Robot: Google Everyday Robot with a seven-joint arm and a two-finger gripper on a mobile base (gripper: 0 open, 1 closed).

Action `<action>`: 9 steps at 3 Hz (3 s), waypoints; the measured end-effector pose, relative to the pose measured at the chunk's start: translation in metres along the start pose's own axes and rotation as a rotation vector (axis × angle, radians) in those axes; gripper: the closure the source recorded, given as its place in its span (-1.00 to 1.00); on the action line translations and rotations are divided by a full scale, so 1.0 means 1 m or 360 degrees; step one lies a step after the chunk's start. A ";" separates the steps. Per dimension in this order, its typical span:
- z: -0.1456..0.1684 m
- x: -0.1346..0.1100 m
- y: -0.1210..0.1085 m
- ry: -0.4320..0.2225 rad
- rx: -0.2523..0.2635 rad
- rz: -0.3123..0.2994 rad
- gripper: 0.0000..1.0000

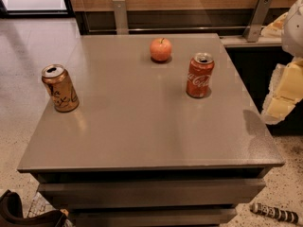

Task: Pick coke can

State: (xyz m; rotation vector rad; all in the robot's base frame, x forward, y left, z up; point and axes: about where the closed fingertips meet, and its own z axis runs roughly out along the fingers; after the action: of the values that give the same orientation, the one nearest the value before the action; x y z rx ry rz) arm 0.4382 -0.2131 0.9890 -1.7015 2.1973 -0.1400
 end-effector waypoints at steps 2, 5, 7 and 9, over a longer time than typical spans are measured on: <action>0.013 -0.026 0.000 -0.0126 0.0032 -0.0011 -1.00; 0.057 -0.220 -0.028 -0.1212 0.0097 0.0097 -1.00; 0.081 -0.278 -0.019 -0.1476 0.0029 0.0201 -1.00; 0.153 -0.331 -0.004 -0.1651 -0.0029 0.0247 -1.00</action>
Offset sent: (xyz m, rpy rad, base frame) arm 0.0254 0.0614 -0.0136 0.1512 -0.0996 0.0645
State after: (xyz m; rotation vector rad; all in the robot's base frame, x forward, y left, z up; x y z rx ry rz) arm 0.5634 0.1221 0.9193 -1.1641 1.4970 0.6542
